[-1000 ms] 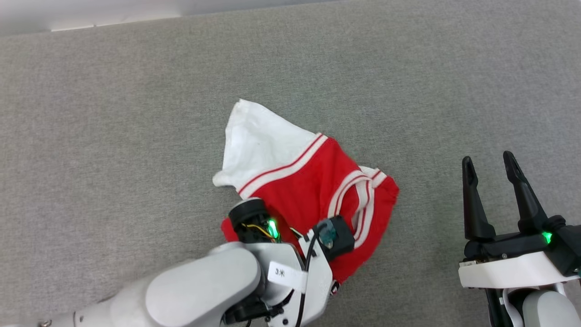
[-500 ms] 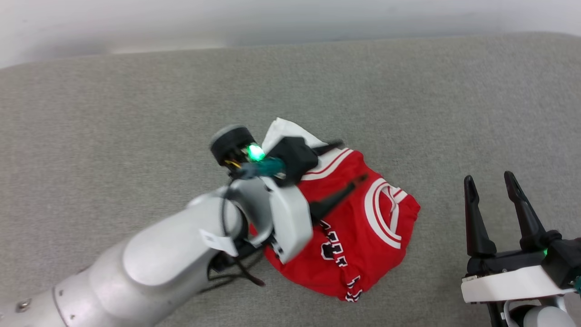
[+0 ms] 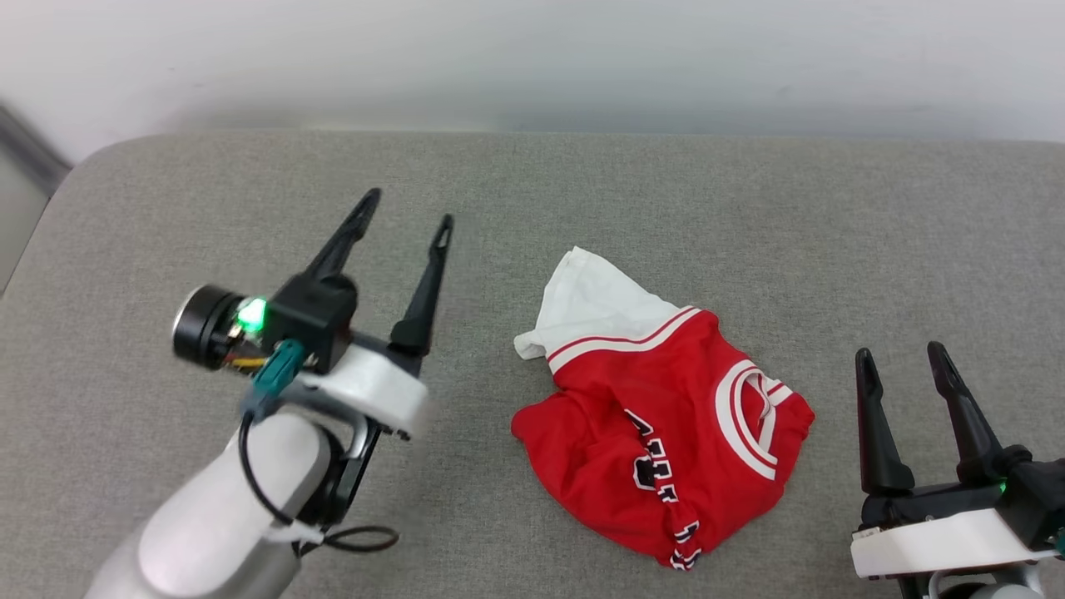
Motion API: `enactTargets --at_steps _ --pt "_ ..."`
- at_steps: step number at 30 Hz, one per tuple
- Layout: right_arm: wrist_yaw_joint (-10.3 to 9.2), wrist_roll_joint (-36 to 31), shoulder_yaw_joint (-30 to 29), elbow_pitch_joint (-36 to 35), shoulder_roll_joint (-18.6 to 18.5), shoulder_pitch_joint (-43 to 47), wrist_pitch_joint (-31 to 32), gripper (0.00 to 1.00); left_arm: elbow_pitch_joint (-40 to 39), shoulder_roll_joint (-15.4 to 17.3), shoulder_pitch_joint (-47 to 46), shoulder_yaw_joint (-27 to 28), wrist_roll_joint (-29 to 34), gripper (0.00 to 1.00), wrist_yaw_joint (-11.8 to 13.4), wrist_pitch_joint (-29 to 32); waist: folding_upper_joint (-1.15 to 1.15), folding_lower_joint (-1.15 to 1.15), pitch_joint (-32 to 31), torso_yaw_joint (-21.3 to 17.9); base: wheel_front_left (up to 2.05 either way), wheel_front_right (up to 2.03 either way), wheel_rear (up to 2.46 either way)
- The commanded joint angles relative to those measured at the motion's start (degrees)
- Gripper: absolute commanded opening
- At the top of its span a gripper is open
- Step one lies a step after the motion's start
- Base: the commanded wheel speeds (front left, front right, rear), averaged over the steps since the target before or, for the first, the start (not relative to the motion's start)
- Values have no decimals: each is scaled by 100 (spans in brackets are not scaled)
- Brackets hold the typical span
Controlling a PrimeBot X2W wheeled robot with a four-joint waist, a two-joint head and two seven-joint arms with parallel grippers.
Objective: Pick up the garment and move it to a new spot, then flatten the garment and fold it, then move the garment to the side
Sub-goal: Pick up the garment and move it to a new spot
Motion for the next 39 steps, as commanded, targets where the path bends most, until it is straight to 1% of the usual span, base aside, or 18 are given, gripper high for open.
enactTargets --at_steps 1,4,6,9,16,25,34,38,39 --pt "-2 0 -19 -7 6 71 -11 100 -133 -61 420 294 268 100 167 -34 0 1 -36 29 0 0 0" --pt "-2 4 -29 7 5 103 -11 100 -311 -198 995 854 696 100 321 -33 0 1 -106 36 0 0 0" --pt "-2 20 -39 8 5 131 -10 100 -366 -345 1392 1205 930 100 395 -33 0 1 -168 27 0 0 0" --pt "-2 65 -60 25 6 202 -11 100 -421 -568 1911 1654 1279 100 388 -28 0 1 -268 9 0 0 0" --pt "-2 133 -78 72 6 376 -11 100 -428 -1057 2792 2455 1934 100 103 -29 0 1 -535 -62 0 0 0" --pt "-2 296 -117 127 6 585 -11 100 -418 -1556 3502 3210 2479 100 -258 -29 0 1 -737 -148 0 0 0" --pt "-2 384 -122 174 6 693 -11 100 -286 -1855 3770 3680 2819 100 -663 -29 0 1 -816 -187 0 0 0" --pt "-2 421 -120 198 6 712 -11 100 -257 -1960 3810 3834 2926 100 -795 -29 0 1 -839 -186 0 0 0" --pt "-2 421 -120 198 6 712 -11 100 -257 -1960 3810 3834 2926 100 -795 -29 0 1 -839 -186 0 0 0"
